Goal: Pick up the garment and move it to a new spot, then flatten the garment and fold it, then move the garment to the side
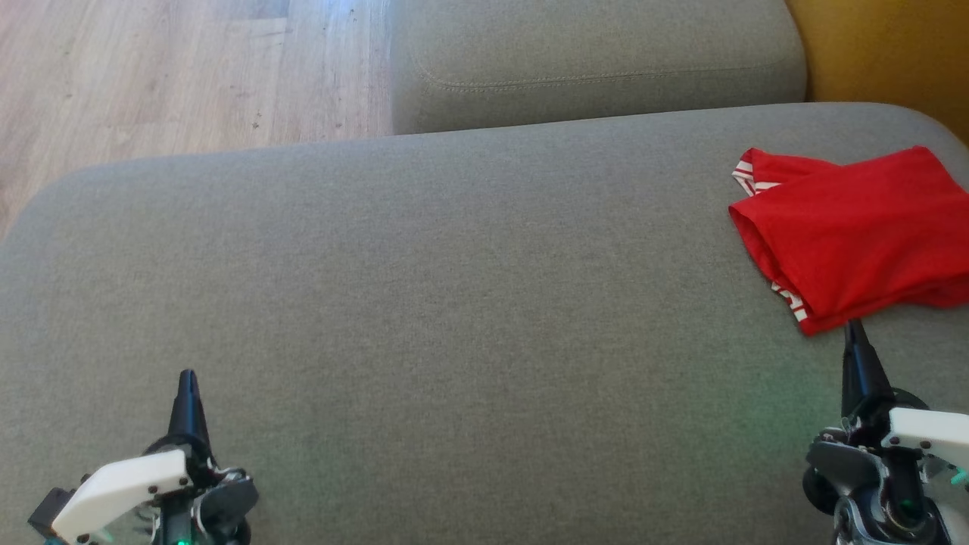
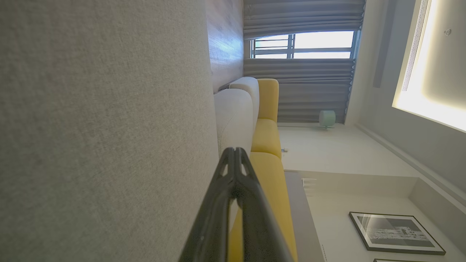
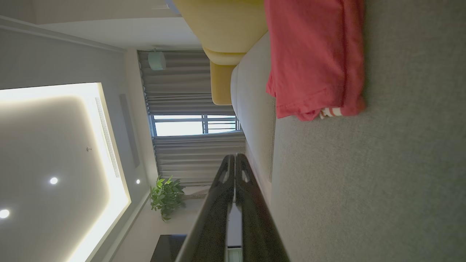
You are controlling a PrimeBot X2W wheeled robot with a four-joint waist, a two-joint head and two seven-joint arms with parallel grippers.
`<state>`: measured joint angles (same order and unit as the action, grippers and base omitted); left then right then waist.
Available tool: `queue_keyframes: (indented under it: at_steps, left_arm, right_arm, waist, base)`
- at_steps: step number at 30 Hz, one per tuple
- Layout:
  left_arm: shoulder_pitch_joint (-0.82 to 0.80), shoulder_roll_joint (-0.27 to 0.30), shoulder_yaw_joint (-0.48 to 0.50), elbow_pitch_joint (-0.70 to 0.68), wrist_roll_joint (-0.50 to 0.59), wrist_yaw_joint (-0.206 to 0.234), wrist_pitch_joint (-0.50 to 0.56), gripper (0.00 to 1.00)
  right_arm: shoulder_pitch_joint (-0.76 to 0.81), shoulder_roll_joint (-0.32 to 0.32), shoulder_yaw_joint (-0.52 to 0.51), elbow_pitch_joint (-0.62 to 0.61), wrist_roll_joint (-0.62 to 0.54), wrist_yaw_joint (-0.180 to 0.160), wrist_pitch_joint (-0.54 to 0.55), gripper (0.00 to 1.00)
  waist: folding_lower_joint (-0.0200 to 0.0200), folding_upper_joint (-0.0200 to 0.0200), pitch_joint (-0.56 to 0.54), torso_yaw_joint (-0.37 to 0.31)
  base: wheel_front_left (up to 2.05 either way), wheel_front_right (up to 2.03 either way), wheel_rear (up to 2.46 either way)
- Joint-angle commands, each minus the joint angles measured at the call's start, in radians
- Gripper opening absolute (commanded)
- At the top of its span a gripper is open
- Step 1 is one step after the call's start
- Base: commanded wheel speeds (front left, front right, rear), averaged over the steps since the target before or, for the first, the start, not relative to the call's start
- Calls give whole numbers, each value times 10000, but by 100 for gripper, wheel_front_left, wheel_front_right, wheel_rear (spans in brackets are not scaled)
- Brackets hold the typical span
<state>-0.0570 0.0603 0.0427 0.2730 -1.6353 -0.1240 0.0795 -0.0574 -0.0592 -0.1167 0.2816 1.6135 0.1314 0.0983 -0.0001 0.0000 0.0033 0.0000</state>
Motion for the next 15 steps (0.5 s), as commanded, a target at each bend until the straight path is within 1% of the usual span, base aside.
queue_keyframes:
  at_steps: [1,15]
  left_arm:
    - [-486,109,422,-290,27,-67,106,0]
    - [-489,75,470,-288,67,-67,144,0]
  right_arm:
    - [-492,-10,162,-376,62,-7,42,0]
    - [-495,7,136,-374,40,-7,63,0]
  waist:
    - [1,0,-1,0]
    - [1,0,-1,0]
  base:
    - [0,0,0]
    - [0,0,0]
